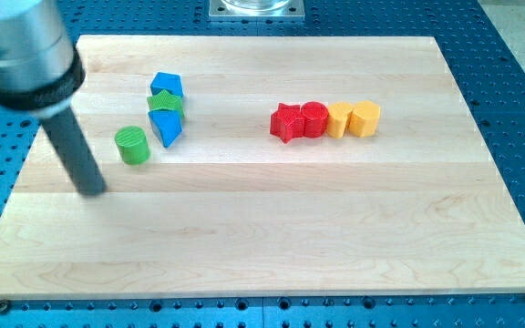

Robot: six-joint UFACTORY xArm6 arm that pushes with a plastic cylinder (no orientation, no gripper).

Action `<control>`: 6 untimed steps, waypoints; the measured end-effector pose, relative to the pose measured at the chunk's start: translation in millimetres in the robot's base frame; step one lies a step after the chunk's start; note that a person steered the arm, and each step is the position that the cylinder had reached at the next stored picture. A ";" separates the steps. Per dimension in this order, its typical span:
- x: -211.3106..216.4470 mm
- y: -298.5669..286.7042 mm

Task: Move the blue blocks with the green star to the up

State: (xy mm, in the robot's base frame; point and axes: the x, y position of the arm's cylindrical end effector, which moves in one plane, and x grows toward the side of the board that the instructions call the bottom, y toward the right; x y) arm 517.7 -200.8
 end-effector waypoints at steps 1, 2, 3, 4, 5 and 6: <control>8.9 18.9; -1.5 49.7; -52.5 80.0; -117.1 61.5; -156.6 45.4; -157.4 50.5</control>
